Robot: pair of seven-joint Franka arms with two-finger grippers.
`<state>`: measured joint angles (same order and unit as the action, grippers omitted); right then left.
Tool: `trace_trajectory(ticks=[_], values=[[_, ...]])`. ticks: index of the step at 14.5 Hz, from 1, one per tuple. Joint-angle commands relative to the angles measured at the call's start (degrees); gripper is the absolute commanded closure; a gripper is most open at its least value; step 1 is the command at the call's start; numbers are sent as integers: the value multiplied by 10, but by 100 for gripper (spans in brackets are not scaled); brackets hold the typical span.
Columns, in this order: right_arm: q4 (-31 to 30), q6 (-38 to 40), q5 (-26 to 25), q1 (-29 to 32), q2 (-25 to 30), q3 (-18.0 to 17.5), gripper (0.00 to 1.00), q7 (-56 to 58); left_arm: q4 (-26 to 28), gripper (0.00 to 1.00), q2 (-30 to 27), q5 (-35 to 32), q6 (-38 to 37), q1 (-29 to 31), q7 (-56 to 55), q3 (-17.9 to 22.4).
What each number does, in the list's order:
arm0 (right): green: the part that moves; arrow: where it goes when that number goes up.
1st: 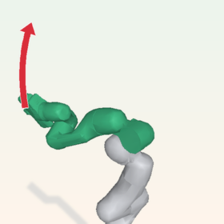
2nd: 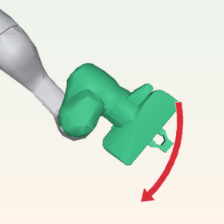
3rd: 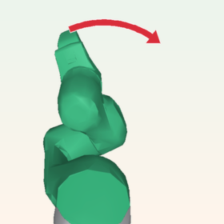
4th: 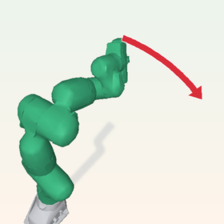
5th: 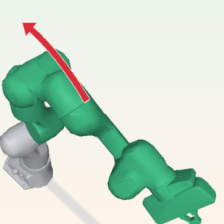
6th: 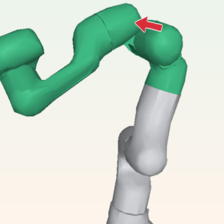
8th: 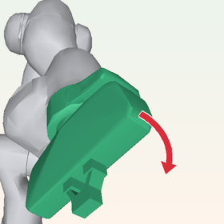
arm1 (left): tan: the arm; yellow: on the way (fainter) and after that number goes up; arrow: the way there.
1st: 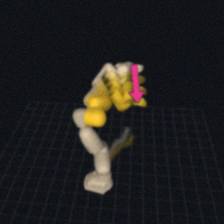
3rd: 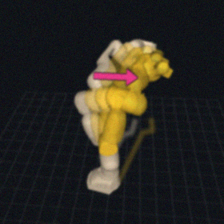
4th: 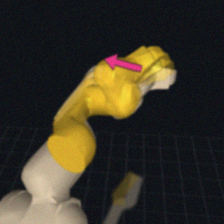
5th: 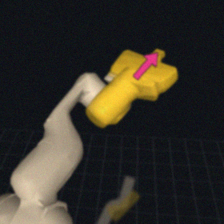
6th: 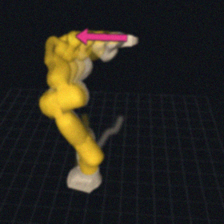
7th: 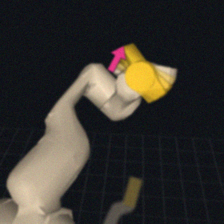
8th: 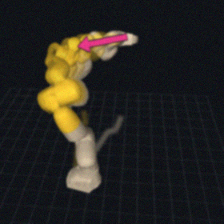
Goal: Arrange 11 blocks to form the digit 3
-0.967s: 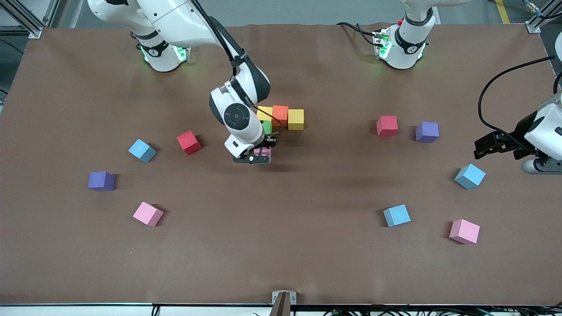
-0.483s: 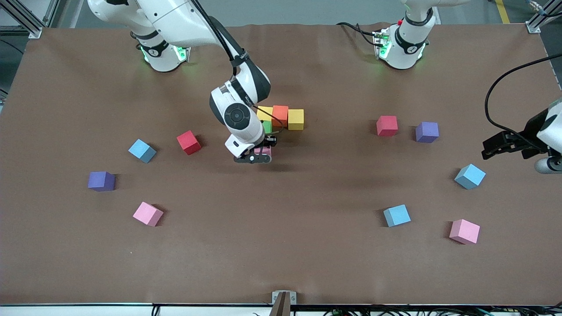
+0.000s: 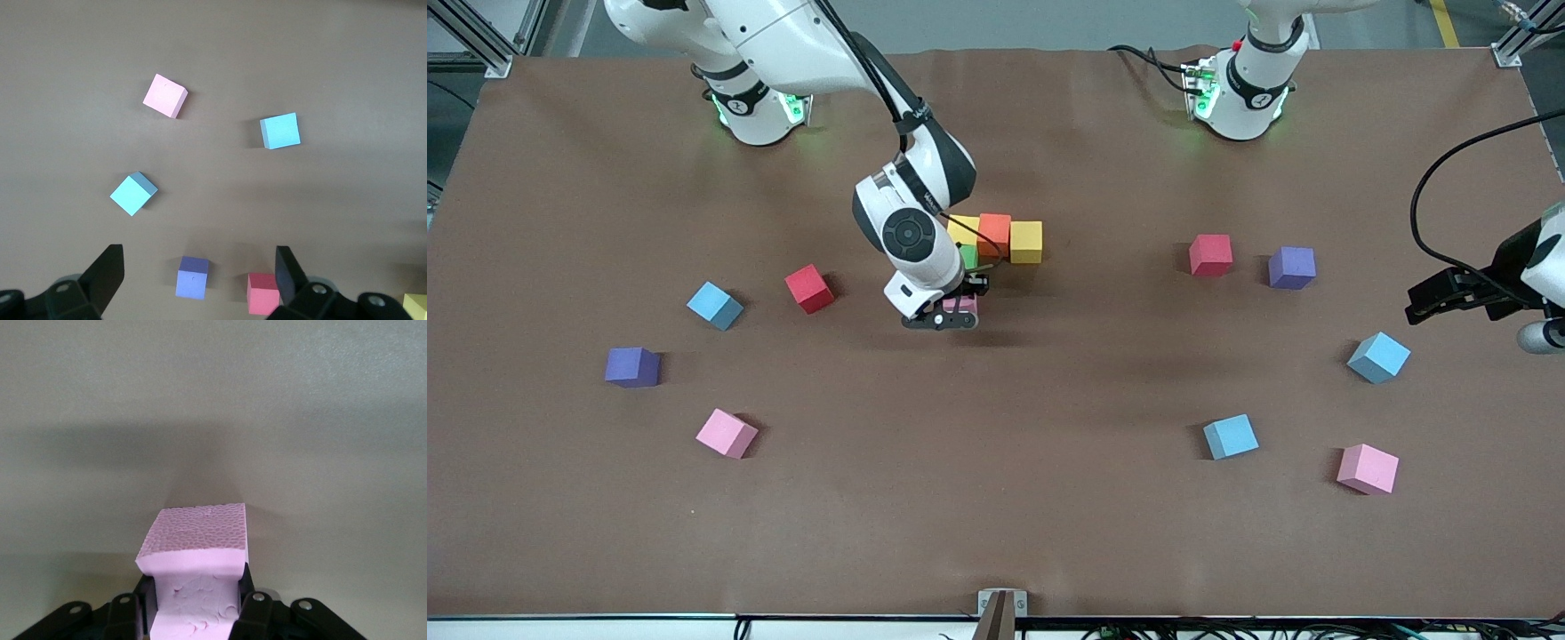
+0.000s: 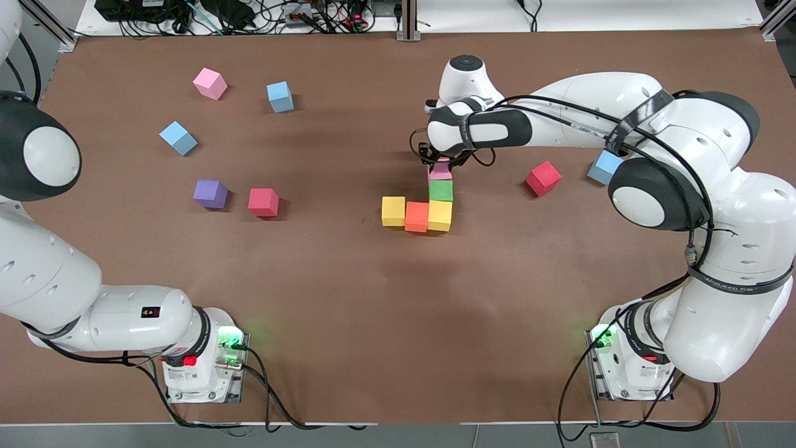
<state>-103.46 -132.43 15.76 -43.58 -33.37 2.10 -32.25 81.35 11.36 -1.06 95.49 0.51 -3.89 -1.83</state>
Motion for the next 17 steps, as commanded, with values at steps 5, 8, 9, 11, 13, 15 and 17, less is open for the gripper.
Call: trace_trajectory(ticks=[5,8,9,11,13,15,17], values=[[-17,-5,16,7,9,-8,53,3,-2,0,-28,-9,-7,0,-10,16],[-17,-5,16,8,8,-8,53,3,-1,0,-34,-10,-7,1,-10,19],[-17,-5,16,8,8,-8,53,3,-1,0,-34,-10,-7,0,-10,25],[-17,-6,16,8,8,-8,53,3,-1,0,-34,-10,-13,0,-10,26],[-18,-6,16,9,7,-8,53,3,-2,0,-35,-10,-16,0,-10,27],[-17,-4,16,9,7,-8,53,9,-2,0,-35,-10,-16,1,-10,28],[-17,-4,16,18,6,-8,53,12,-2,0,-35,-10,-16,1,-9,32]])
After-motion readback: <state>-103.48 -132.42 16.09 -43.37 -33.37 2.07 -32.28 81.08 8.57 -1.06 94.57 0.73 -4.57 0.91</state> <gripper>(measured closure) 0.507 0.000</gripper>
